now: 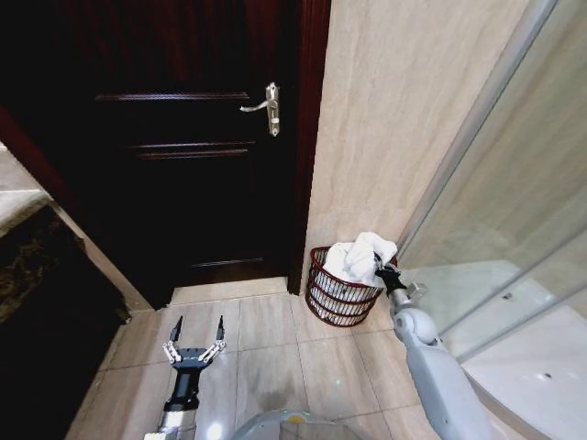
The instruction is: Discard the used towel into the hamper.
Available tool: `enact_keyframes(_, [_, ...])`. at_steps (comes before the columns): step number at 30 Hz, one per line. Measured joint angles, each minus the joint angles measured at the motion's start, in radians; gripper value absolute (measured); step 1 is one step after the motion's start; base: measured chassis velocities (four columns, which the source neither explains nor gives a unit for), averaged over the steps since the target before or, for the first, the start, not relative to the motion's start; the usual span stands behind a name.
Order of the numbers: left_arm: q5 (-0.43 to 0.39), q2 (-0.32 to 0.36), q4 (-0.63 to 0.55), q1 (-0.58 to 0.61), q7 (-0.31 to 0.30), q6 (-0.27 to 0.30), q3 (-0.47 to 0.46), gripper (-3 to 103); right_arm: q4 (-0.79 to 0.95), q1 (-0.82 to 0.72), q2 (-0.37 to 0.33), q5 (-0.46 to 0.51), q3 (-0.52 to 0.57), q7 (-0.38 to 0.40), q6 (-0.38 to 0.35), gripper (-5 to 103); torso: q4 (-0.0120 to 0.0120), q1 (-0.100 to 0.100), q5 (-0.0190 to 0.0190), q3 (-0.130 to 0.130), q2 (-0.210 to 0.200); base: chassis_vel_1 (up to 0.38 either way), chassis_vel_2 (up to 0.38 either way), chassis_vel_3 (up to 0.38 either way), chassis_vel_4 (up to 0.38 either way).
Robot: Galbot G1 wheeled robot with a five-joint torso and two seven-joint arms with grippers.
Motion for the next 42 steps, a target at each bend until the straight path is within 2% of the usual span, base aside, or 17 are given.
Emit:
enact_keyframes(5, [-0.006, 0.003, 0.001, -0.001, 0.0, 0.0, -0.001, 100, 0.066, -0.062, 0.03, -0.021, 0.005, 0.018, -0.007, 9, -0.0002, 0.001, 0.0, 0.001, 0.001, -0.116, 0.131, 0.11, -0.111])
enact_keyframes(10, [-0.016, 0.008, 0.002, -0.002, 0.0, -0.001, -0.004, 100, 0.109, -0.113, 0.073, -0.054, 0.013, 0.076, 0.005, 9, 0.0001, 0.001, -0.0002, 0.002, 0.003, -0.012, 0.017, 0.009, -0.014])
enact_keyframes(28, [-0.019, 0.012, 0.002, -0.012, 0.001, 0.008, -0.004, 100, 0.175, -0.18, 0.072, -0.059, 0.028, 0.073, 0.003, 9, -0.0002, 0.002, -0.0001, 0.004, 0.006, 0.003, -0.003, -0.003, 0.006])
enact_keyframes(37, [-0.016, 0.011, 0.003, -0.016, 0.0, 0.01, -0.003, 100, 0.179, -0.201, 0.088, -0.105, 0.02, 0.085, 0.014, 9, -0.0002, 0.002, -0.0001, 0.004, 0.007, 0.0, 0.0, 0.0, 0.0])
enact_keyframes(38, [-0.017, 0.011, 0.003, -0.016, 0.0, 0.01, -0.003, 100, 0.179, -0.204, 0.09, -0.116, 0.02, 0.091, 0.014, 7, -0.0002, 0.002, -0.0001, 0.004, 0.007, 0.0, 0.0, 0.0, 0.0])
enact_keyframes(42, [-0.018, 0.011, 0.004, -0.016, 0.0, 0.011, -0.005, 100, 0.201, -0.22, 0.094, -0.154, 0.017, 0.128, 0.014, 20, -0.0002, 0.002, 0.0001, 0.004, 0.007, 0.0, 0.0, 0.0, 0.0])
